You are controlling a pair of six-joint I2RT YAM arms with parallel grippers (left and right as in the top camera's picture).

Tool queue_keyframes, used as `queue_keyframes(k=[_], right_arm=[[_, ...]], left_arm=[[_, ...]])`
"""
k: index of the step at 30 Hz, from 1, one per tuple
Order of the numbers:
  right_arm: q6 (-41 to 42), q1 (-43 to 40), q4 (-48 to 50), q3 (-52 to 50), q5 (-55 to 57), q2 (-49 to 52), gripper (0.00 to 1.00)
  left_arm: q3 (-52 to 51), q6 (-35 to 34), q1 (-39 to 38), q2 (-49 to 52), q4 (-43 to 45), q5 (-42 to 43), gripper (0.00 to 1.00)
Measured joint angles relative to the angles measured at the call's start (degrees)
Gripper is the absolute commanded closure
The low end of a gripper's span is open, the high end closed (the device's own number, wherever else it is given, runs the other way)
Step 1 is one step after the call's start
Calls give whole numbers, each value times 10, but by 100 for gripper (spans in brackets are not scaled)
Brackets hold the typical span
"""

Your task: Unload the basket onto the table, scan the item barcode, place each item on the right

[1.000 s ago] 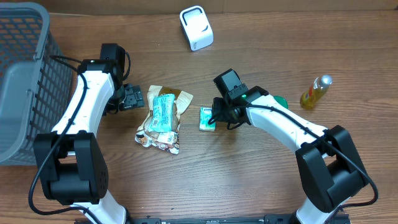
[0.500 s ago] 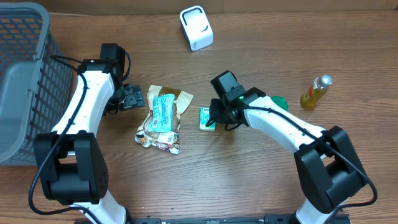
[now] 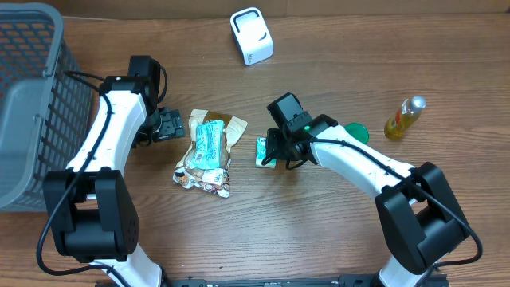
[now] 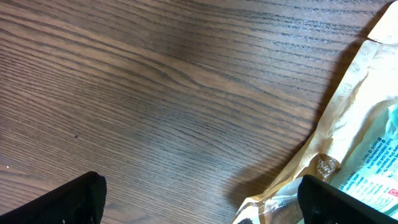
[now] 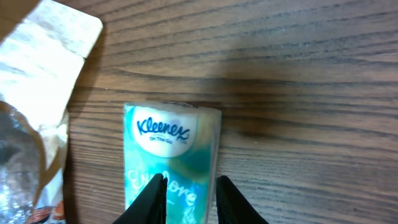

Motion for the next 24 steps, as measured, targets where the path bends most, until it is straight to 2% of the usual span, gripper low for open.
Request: queue_keyframes(k=[10, 12, 14, 15, 18, 24], right_arm=[[0, 0, 38, -33, 0, 0, 73], [1, 0, 39, -33, 0, 0, 64], [4, 0, 40, -33, 0, 0, 48], [2, 0, 42, -33, 0, 0, 31], [-2, 0, 40, -34, 0, 0, 30], [-2, -1, 40, -34, 0, 0, 44]], left_arm=[[0, 0, 0, 0, 0, 0, 1], [0, 0, 0, 0, 0, 0, 0], [0, 0, 0, 0, 0, 0, 0], [0, 0, 0, 0, 0, 0, 1], [0, 0, 0, 0, 0, 0, 1], [0, 0, 0, 0, 0, 0, 0]])
